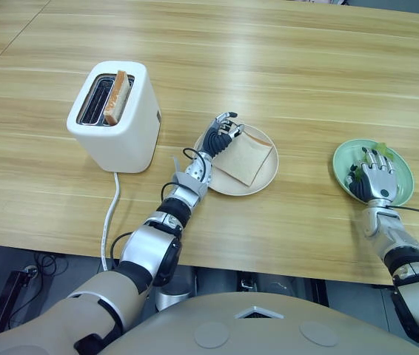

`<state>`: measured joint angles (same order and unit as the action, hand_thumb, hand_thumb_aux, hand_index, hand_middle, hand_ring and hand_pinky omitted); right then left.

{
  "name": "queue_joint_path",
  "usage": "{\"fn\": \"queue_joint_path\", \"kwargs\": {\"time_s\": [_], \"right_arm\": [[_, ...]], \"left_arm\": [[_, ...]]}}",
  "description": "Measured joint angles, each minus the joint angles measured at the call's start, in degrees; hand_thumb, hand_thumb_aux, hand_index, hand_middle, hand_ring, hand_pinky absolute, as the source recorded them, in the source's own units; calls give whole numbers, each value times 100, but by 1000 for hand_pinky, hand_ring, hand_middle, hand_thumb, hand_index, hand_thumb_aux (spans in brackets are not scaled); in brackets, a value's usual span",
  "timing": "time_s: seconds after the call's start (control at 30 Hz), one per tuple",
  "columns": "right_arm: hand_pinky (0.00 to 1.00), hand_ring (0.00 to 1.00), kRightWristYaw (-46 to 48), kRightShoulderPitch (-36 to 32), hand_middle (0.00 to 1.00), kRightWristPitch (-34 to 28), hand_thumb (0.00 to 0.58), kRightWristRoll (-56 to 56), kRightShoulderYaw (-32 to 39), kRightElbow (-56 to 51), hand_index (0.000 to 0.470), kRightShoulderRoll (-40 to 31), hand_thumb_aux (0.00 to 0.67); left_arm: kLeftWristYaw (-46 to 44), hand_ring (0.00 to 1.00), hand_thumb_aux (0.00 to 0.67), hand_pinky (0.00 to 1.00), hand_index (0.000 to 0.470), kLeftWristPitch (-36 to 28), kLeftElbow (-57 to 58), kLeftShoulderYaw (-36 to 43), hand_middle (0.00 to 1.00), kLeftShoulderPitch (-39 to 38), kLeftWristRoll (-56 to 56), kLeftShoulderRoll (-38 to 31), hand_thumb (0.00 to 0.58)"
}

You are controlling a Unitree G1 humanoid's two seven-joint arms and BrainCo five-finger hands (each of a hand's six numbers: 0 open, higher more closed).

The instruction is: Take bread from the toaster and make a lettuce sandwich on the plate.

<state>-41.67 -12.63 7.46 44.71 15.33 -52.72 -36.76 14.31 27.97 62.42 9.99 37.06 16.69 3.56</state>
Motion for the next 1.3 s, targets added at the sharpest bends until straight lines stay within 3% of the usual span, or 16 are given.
{"fn": "queue_joint_path", "kwargs": {"time_s": [0.37, 0.83, 0.87, 0.9, 1.3], "right_arm": [[0, 0, -433, 218, 0, 14, 580, -19, -34, 624, 460, -123, 670], [0, 0, -847, 754, 0, -13, 580, -26, -561, 2155, 460, -206, 670], [0, 0, -833, 756, 0, -46, 501, -27, -584, 2205, 290, -206, 423], [0, 0, -766, 728, 0, -108, 0, -34, -587, 2165, 0, -203, 0], [0, 0, 38, 595, 0, -389, 0, -413, -610, 687, 0, -511, 0]], "left_arm": [[258, 247, 349, 247, 240, 40, -279, 57, 247, -231, 153, -89, 447], [201, 149, 370, 149, 254, 92, -701, 60, 149, -444, 141, -84, 464], [194, 149, 368, 149, 253, 92, -701, 60, 149, -444, 141, -83, 462], [190, 141, 368, 141, 253, 92, -702, 60, 141, -446, 141, -84, 462], [144, 78, 373, 78, 256, 95, -703, 57, 78, -458, 140, -106, 466]]}}
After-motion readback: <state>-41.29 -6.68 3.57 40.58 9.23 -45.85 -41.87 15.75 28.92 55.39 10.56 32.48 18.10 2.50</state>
